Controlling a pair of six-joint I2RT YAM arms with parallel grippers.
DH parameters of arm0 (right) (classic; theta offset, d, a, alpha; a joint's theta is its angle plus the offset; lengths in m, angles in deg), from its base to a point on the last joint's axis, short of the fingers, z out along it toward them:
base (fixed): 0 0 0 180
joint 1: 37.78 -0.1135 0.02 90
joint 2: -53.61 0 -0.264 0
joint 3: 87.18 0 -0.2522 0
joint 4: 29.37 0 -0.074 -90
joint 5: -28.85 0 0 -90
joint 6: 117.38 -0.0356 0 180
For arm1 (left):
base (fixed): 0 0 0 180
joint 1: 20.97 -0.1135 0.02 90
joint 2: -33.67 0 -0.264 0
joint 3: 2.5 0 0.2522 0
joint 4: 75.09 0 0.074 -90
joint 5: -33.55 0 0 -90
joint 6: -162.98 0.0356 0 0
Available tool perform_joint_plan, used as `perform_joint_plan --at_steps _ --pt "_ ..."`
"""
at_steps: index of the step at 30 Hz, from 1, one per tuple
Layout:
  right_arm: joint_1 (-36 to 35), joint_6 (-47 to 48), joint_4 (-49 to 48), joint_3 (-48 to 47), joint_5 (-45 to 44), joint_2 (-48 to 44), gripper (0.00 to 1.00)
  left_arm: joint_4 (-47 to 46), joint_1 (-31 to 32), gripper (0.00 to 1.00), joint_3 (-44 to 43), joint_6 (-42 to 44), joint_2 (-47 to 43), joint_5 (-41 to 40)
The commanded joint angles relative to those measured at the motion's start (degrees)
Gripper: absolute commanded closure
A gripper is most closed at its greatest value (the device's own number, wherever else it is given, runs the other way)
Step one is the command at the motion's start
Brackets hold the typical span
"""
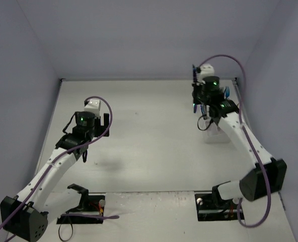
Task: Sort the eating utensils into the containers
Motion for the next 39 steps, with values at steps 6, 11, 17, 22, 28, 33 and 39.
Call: perform_joint_plan --at_steps 6,11,17,22,28,33,39 --pt "18.4 9.85 -17.93 12.83 0.65 -11.5 1.0 -1.82 -0.19 0.18 -1.78 0.89 -1.76 -0.45" --pt "26.58 9.98 -23.13 18.2 3.31 -12.39 1.0 -1.79 -0.23 0.18 -1.72 0.83 -2.18 -0.7" --pt "30.37 10.01 -29.54 25.28 2.06 -12.35 1.0 -1.82 -0.23 0.18 -1.65 0.93 -2.81 -0.62" --pt "31.51 9.27 -32.31 29.01 0.93 -11.17 1.0 -1.82 -0.23 0.18 -1.69 1.07 -3.44 -0.76" --pt "31.59 6.86 -33.01 32.47 -1.28 -11.59 1.0 -1.73 -0.23 0.18 -1.69 1.24 -3.75 -0.93" --pt "31.51 3.68 -32.72 35.98 -1.39 -15.74 0.78 -1.73 -0.17 0.18 -1.67 1.24 -4.11 -0.82" --pt "31.51 1.33 -29.37 35.31 -1.44 -22.99 0.44 -1.64 -0.15 0.18 -1.78 1.16 -4.35 -0.58"
